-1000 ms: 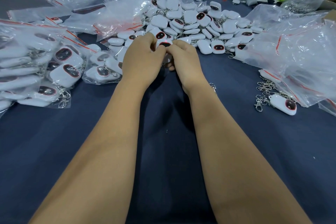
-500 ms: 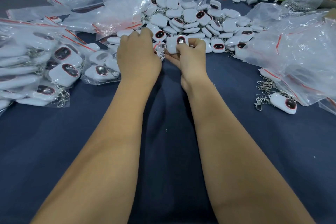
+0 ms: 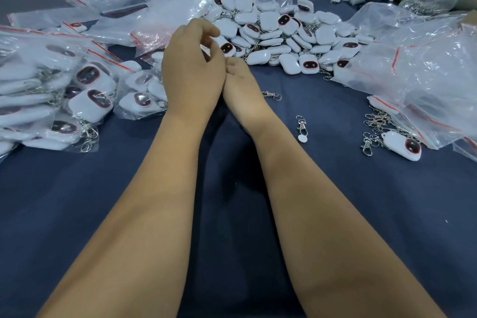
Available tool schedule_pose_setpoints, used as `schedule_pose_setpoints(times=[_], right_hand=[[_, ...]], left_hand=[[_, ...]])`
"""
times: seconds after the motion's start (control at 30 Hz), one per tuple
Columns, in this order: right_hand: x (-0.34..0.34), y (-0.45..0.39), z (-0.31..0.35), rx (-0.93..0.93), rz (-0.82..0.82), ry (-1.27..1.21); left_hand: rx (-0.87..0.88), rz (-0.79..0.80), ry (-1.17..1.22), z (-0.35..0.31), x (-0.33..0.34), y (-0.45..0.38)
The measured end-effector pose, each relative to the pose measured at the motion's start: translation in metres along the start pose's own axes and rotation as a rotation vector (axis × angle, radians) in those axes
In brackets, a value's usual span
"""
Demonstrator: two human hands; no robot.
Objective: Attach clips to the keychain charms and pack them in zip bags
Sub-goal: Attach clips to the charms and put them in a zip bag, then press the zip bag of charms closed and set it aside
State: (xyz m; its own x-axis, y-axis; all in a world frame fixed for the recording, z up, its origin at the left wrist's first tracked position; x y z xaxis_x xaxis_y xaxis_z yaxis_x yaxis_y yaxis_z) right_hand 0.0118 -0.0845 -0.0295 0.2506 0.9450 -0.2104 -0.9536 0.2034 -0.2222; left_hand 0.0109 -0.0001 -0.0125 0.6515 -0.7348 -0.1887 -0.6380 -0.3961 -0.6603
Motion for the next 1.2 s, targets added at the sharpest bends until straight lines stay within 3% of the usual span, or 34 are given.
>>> schedule_pose_setpoints(times=[0.1, 0.2, 0.4, 0.53, 0.67, 0.83, 0.93, 1.07, 1.2], right_hand=[[-0.008, -0.005, 0.012, 0.090, 0.172, -0.043], [-0.011, -0.006, 0.013, 0.082, 0.227, -0.071], [-0.012, -0.008, -0.007, 0.202, -0.040, -0.169], [-0.021, -0.013, -0.006, 0.192, -0.158, -0.339], [-0.028, -0.016, -0.006, 0.160, -0.309, -0.471], [-0.048, -0.025, -0.008, 0.291, -0.447, -0.782], [-0.056, -0.027, -0.012, 0.336, -0.384, -0.894], [-0.052, -0.026, -0.009, 0.321, -0.256, -0.821], [-0.048, -0.025, -0.009, 0.299, -0.180, -0.837]], left_hand=[[-0.079, -0.011, 0.132, -0.002, -0.001, 0.001], [-0.161, -0.010, 0.252, 0.000, -0.004, 0.000], [-0.196, -0.069, 0.000, 0.006, -0.010, -0.004], [-0.163, 0.104, -0.299, 0.013, -0.004, -0.006], [-0.155, 0.166, -0.395, 0.008, 0.000, -0.002], [-0.356, 0.201, -0.211, 0.012, -0.006, -0.007], [-0.462, 0.389, -0.012, 0.011, 0.001, 0.000], [-0.483, 0.545, 0.185, 0.010, 0.008, 0.005], [-0.587, 0.506, 0.306, 0.018, 0.011, 0.002]])
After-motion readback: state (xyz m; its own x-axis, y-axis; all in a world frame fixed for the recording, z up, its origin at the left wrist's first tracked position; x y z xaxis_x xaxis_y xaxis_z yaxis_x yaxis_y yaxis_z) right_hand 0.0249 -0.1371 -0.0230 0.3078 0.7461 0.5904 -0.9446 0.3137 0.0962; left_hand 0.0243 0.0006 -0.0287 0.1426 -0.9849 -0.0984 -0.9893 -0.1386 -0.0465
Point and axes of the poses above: each hand's wrist, its own y-axis away from the middle knuckle, its own x-axis out of the palm, z = x × y, the point moved 1 cm from there along -y, towards the middle knuckle, and after that the axes turned 10 degrees about -z, right-handed, at the moved point
